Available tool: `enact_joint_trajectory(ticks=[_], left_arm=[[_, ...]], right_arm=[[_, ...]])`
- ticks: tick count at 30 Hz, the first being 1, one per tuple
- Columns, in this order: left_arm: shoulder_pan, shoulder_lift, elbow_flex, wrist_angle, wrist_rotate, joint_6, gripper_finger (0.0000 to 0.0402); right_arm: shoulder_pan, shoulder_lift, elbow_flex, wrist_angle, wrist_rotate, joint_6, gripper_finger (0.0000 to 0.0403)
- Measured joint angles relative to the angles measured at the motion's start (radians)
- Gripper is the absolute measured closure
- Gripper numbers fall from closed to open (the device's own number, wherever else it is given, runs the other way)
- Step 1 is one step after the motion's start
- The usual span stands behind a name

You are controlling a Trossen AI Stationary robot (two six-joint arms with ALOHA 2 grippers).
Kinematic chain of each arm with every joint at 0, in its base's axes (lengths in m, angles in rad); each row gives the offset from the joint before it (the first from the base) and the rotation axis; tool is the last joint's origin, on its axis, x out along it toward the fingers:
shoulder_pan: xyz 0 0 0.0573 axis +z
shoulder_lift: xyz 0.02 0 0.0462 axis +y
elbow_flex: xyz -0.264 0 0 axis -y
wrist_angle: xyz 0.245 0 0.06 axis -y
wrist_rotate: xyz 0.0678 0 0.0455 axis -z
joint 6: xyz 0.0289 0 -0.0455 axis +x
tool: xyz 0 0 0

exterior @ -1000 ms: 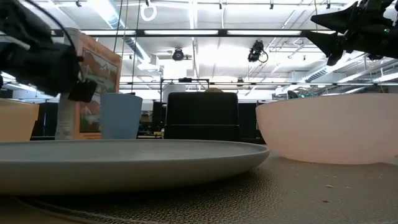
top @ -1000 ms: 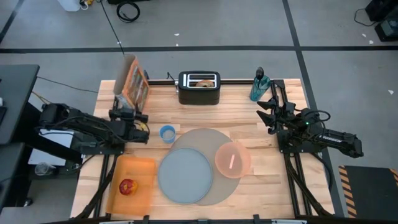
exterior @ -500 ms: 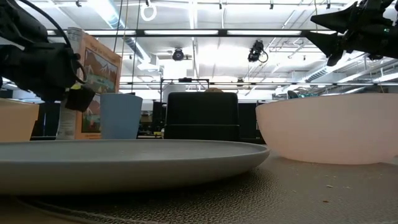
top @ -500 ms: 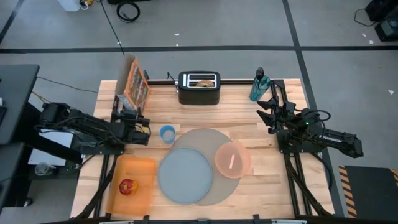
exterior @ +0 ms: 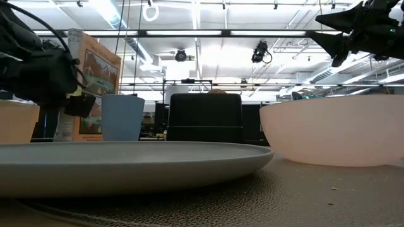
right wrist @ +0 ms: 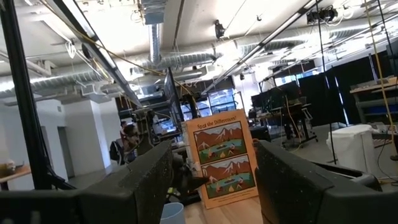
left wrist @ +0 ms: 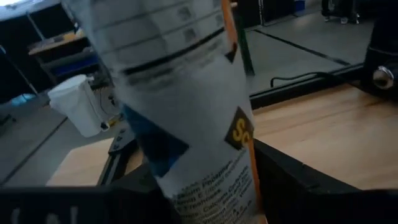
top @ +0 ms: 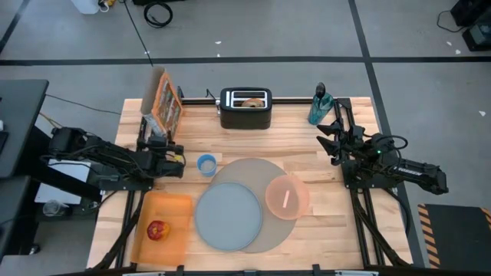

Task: Arrange a breakfast setting
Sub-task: Pour the cereal from the cereal box into the light orange bowl

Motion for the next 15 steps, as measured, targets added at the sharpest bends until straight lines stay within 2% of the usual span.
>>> enact_joint_trajectory(ticks=[5, 11, 15], left_arm=[[-0.027, 0.0, 0.0, 0.09, -0.002, 0.114, 0.0228], [0.023, 0.0, 0.0, 0.084, 0.001, 0.082, 0.023], [0.037, 0.0, 0.0, 0.089, 0.006, 0.09, 0.0246]], right_arm=[[0.0, 0.0, 0.0, -0.002, 0.0, -0.007, 0.0161], [0.0, 0.0, 0.0, -0.001, 0.0, -0.016, 0.0161], [0.0, 0.0, 0.0, -0.002, 0.0, -0.016, 0.0161]])
